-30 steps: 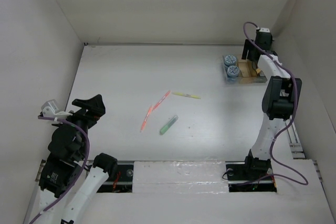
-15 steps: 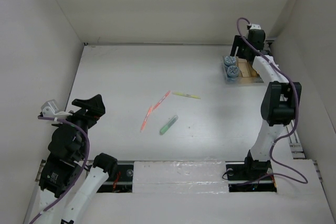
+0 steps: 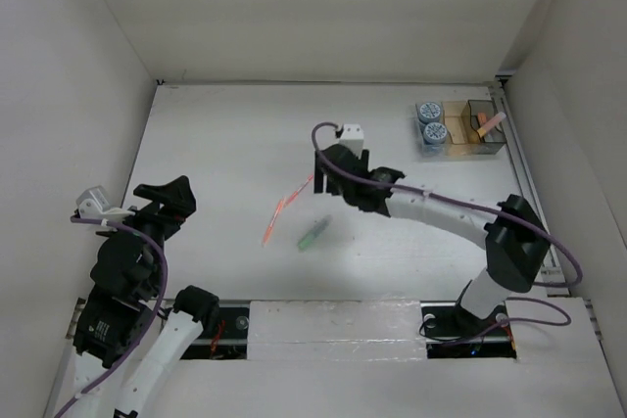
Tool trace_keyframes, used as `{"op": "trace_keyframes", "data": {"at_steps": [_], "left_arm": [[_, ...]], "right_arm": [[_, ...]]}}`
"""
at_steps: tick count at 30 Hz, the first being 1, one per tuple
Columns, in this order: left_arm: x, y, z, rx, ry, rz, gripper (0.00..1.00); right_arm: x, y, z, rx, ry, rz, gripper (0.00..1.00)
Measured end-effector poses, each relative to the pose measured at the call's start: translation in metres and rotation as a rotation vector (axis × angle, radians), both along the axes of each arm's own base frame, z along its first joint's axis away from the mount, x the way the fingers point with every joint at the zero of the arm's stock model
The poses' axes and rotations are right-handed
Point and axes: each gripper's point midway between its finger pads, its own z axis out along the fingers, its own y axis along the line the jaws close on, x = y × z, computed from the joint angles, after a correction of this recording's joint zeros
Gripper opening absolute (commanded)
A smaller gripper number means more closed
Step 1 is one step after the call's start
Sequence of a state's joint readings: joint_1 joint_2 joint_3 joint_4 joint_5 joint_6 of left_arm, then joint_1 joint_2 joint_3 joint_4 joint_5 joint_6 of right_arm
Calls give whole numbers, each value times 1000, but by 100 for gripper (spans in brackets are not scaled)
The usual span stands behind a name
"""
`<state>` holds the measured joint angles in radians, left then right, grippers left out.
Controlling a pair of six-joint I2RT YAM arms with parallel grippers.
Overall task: Sort the stationery into containers
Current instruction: Pick up the pen from the center of the board.
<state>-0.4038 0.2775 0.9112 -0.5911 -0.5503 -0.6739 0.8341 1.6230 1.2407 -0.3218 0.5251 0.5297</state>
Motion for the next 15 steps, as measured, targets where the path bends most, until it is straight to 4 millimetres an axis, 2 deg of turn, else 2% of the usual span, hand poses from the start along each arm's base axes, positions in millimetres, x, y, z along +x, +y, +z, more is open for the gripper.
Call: {"op": "trace_keyframes", "data": {"at_steps": [2,4,9,15], "left_arm": [[0,0,0,1,2,0,100],[0,0,0,1,2,0,100],[-1,0,0,0,1,0,100],[-5,2,2,-8,-18,1,100]], "right_arm": [[-31,25,-14,33,35,-15,76],[-51,36,-33,22,91,-67,74],[-68,44,-76,-47,179,-273,69],[-92,53,-84,-21,195,-344,68]]}}
